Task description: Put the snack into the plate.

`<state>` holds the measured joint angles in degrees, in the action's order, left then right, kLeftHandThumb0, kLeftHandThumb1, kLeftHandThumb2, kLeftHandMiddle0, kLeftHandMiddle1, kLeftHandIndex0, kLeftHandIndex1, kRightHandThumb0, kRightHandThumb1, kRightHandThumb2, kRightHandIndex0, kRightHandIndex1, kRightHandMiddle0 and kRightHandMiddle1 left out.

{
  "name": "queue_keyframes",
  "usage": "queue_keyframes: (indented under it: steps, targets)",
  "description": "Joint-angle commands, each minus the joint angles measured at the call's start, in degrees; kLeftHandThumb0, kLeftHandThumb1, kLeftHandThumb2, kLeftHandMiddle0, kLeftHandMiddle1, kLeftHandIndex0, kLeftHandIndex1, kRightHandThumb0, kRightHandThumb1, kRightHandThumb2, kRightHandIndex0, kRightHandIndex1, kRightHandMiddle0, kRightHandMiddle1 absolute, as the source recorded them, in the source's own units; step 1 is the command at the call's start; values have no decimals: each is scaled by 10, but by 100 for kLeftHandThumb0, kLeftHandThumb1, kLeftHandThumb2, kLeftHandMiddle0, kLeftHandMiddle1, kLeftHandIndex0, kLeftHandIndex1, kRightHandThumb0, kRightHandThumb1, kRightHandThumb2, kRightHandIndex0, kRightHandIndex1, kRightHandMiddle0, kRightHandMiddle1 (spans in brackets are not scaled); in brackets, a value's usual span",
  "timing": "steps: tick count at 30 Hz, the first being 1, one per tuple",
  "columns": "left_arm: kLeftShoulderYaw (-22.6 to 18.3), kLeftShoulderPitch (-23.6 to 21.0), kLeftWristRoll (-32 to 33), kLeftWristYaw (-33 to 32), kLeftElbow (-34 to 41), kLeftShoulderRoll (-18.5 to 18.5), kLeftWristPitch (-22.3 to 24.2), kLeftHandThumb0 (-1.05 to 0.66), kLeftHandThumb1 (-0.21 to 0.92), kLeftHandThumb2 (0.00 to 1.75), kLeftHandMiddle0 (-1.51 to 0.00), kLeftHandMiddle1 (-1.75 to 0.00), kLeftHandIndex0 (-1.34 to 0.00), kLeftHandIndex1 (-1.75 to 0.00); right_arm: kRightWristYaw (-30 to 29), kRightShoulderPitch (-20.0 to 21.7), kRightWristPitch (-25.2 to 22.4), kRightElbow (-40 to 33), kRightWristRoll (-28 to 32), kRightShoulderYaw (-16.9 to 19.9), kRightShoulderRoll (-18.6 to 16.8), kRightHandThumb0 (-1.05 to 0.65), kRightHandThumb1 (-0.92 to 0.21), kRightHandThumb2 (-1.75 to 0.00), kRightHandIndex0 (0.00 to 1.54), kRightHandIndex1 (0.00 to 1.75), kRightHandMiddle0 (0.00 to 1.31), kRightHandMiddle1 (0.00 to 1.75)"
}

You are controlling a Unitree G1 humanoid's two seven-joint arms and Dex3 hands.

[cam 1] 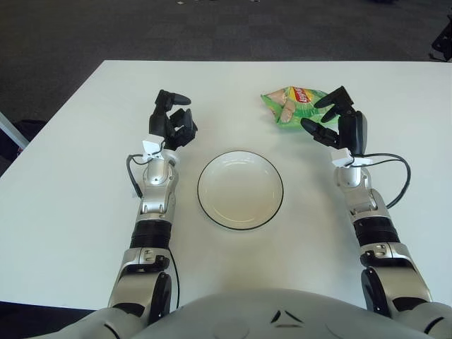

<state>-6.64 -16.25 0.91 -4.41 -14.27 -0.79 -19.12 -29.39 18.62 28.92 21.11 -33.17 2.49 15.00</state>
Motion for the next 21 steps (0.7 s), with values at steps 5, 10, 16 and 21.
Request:
queue_keyframes:
  steps: [5, 10, 16, 21]
  targets:
    - [1, -2, -10, -10, -10, 0, 2, -38, 70, 81, -94, -175, -33, -175, -19, 28, -58, -20, -74, -34, 31, -36, -92, -28, 43, 123, 45, 147]
    - [-1, -3, -10, -9, -17, -2, -2, -38, 70, 80, -94, -175, -33, -175, -44, 57, -51, 11, -122, -66, 70, -36, -92, -28, 38, 102, 45, 148]
    - [-2, -5, -11, -10, -28, -3, -8, -37, 71, 80, -94, -175, -33, -175, -12, 87, -51, 42, -121, -95, 99, -49, -92, -19, 45, 29, 40, 66]
    - [-3, -7, -12, -10, -34, -3, -12, -37, 71, 80, -94, -175, -33, -175, 16, 115, -62, 72, -122, -117, 114, -55, -92, -17, 45, 7, 38, 43]
